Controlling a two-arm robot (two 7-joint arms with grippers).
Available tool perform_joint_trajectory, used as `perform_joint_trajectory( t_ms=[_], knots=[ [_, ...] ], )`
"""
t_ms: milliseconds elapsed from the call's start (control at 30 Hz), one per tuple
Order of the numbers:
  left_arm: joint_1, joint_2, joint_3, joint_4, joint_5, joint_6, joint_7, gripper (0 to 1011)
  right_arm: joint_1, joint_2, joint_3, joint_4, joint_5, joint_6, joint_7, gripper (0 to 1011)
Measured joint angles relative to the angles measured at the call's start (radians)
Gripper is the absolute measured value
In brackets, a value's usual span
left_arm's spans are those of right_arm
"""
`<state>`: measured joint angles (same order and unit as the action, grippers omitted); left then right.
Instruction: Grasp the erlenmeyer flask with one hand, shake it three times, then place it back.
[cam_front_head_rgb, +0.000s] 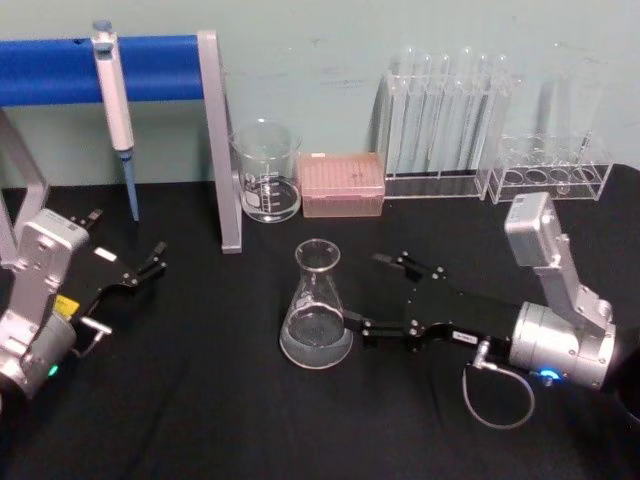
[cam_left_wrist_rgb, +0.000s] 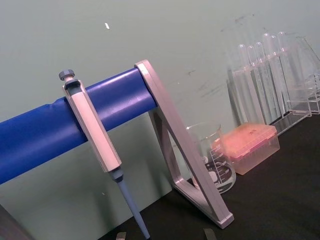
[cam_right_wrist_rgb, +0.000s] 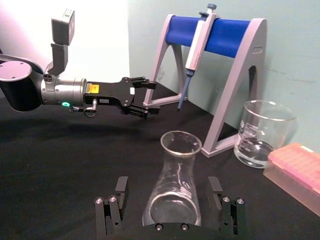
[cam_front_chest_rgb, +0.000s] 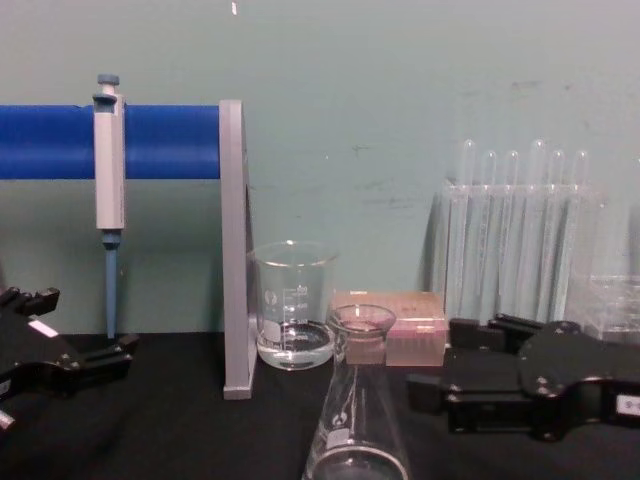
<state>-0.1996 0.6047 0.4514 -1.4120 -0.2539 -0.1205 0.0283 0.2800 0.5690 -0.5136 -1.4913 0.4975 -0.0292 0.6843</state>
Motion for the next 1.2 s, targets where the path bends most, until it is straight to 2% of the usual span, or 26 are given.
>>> perform_joint_trajectory(
  t_ms=[267,433,500,567,667,700,867,1067,1200],
  knots=[
    [0.0,0.0,0.0,0.0,0.0,0.0,0.0,1001,-0.015,0.032,0.028,-0.009,0.02,-0.013,-0.002,1002],
    [0.0,0.0,0.0,0.0,0.0,0.0,0.0,1001,-0.021,0.021,0.06,-0.005,0.024,-0.016,-0.061,1002],
    [0.0,0.0,0.0,0.0,0.0,0.0,0.0,1001,-0.027,-0.002,0.087,-0.002,0.023,-0.014,-0.124,1002],
    [0.0,0.0,0.0,0.0,0.0,0.0,0.0,1001,-0.03,-0.018,0.1,0.0,0.021,-0.012,-0.157,1002],
    [0.0,0.0,0.0,0.0,0.0,0.0,0.0,1001,-0.036,-0.05,0.124,0.003,0.005,-0.011,-0.225,1002],
    [0.0,0.0,0.0,0.0,0.0,0.0,0.0,1001,-0.039,-0.068,0.134,0.006,-0.005,-0.011,-0.265,1002],
    [0.0,0.0,0.0,0.0,0.0,0.0,0.0,1001,-0.048,-0.123,0.163,0.02,-0.026,-0.024,-0.355,1002],
    [0.0,0.0,0.0,0.0,0.0,0.0,0.0,1001,-0.054,-0.175,0.179,0.042,-0.063,-0.048,-0.425,1003],
    [0.0,0.0,0.0,0.0,0.0,0.0,0.0,1001,-0.056,-0.198,0.185,0.059,-0.082,-0.057,-0.448,1002]
  ],
)
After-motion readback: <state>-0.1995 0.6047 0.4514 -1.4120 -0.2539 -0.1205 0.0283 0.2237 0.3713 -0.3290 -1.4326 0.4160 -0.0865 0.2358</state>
